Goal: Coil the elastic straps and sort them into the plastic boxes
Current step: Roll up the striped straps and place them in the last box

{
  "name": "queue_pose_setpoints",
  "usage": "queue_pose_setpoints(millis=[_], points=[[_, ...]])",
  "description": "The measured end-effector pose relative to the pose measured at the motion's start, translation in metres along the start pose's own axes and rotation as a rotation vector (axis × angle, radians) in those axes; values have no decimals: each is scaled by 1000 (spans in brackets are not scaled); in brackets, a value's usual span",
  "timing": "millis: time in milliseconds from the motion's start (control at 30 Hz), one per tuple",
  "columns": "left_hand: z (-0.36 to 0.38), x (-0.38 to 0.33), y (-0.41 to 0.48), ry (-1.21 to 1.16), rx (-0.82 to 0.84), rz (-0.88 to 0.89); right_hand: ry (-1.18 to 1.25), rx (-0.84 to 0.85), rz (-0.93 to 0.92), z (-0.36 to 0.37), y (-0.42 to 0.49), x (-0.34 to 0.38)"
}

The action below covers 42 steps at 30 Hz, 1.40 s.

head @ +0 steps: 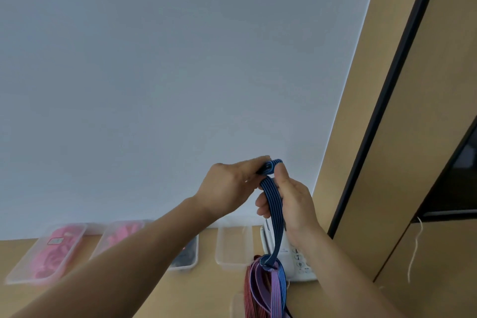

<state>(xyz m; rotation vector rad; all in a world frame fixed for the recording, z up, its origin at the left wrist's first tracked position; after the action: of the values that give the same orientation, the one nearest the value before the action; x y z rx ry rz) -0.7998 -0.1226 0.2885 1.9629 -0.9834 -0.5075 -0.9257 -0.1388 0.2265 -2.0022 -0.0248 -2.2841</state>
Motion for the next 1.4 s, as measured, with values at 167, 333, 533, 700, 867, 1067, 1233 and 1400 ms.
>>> queue_pose_setpoints(millis=[167,333,533,700,867,1067,1233,1400], points=[[8,-5,-5,138,18,260,5,24,14,0,2,-1],[16,12,-12,-80,14,-28,35,22,-30,-2,0,1],[44,22,-21,-1068,183,-802,-33,-55,-97,-8,3,2],[36,25,-12,-1007,50,-810,-39,-87,-52,-12,6,-5],[29,45,-2,-1065,-81,-882,-84,4,-38,-15,4,-11],[36,47,-5,-741,80,-684,-89,-34,-65,-15,5,-6],[31,26,0,-248,98,-342,-21,-48,4,-15,8,-6],[27,4,9,97,92,62,8,-1,84,-12,13,-4]])
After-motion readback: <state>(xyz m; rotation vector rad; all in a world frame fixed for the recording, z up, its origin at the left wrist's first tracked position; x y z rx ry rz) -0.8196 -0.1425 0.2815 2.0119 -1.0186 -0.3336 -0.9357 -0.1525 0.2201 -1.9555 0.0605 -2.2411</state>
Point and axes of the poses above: each hand's wrist, its own y-axis towards the middle knuckle, its own z-axis out of the palm, x = y × z, the point moved 7 cm from there along y, towards the middle knuckle, and after that the axes turned 10 degrees about z, right-handed, at the moved point
